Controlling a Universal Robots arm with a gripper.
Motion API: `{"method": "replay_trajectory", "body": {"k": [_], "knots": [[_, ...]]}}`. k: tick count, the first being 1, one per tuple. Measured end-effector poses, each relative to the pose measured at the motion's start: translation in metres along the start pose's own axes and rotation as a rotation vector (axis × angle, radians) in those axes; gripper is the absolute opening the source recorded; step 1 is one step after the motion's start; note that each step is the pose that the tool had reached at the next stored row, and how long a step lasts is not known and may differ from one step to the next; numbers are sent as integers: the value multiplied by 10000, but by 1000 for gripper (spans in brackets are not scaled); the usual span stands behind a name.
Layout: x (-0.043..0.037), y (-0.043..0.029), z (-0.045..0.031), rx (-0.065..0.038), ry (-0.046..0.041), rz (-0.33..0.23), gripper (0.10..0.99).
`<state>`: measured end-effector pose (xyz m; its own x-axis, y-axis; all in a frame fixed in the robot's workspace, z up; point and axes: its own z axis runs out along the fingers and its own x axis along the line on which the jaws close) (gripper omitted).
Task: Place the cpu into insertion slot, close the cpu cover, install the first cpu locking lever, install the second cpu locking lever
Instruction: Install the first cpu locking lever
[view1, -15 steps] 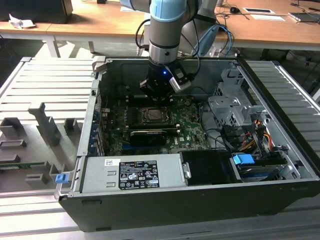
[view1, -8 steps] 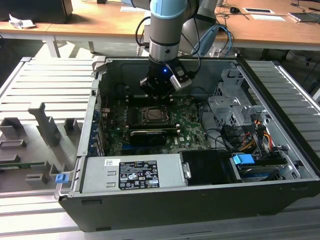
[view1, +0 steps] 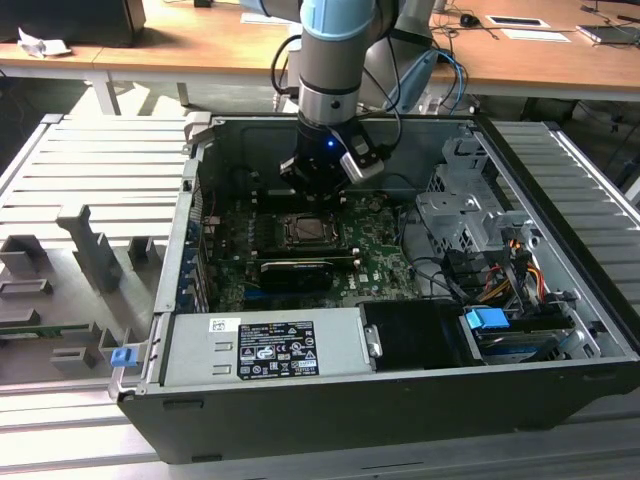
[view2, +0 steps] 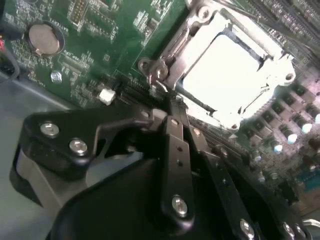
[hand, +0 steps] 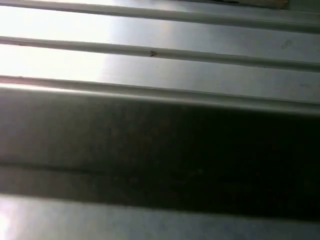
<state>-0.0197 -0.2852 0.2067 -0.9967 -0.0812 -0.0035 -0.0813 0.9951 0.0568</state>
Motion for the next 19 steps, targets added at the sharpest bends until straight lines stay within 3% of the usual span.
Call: {"method": "replay_trajectory", "body": {"k": [7, 10, 16, 18, 19], "knots": [[-11, -13, 8, 20, -3, 58, 106], [-10, -14, 14, 182, 10, 62, 106], [-10, -16, 36, 400, 31, 65, 106], [-10, -17, 42, 400, 31, 66, 106], [-10, -17, 44, 343, 24, 66, 106]]}}
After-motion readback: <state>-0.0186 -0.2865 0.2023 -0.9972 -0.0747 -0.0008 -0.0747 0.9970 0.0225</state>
